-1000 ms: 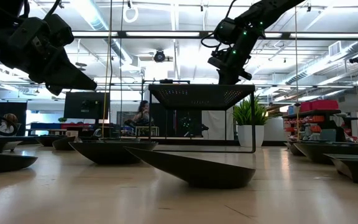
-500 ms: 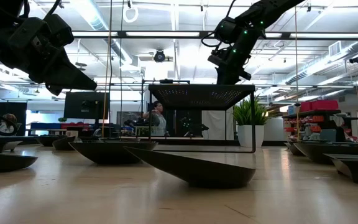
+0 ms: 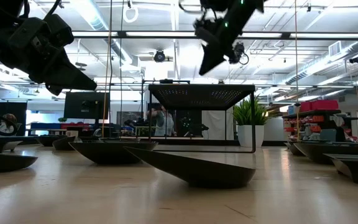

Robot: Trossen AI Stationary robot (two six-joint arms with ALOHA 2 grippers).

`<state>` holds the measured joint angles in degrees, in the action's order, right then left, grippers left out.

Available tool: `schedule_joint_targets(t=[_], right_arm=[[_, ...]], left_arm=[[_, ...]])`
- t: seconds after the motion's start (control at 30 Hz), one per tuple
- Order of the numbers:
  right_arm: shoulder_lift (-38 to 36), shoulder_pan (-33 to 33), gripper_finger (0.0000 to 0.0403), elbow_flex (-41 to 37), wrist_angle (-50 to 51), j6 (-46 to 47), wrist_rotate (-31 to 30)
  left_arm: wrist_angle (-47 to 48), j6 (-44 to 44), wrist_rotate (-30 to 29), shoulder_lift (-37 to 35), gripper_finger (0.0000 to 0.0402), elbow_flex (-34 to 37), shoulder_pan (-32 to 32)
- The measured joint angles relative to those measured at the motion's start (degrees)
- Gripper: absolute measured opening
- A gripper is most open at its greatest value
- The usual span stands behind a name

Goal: Pick & Place Mini shaped plates
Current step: Stack the black leaf-shaped plate on top of the black leaf-shaped plates on the shelf

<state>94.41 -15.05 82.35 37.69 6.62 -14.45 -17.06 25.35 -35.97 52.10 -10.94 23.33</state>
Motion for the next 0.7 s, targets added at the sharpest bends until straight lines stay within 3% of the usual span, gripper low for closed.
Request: schedule_joint_targets(t=[0.2,0.4,0.57,0.7], right_arm=[[-0.8,14.6,0.0009,0.0,-1.5,5.0,-12.1],[-0.6,29.0,0.0003,0.0,-5.6,9.7,-14.0],[2.2,39.4,0.0002,0.0,-12.0,14.9,-24.1],[6.5,44.6,0.0002,0.0,-18.2,16.9,-25.5]], left_arm=[[0.0,0.0,1.3,0.0,0.0016,0.0,0.0],[0.0,1.2,1.7,0.0,0.0016,0.0,0.2],[0.0,1.2,1.7,0.0,0.0016,0.0,0.8],[-0.1,1.2,1.8,0.0,0.0016,0.0,1.5]])
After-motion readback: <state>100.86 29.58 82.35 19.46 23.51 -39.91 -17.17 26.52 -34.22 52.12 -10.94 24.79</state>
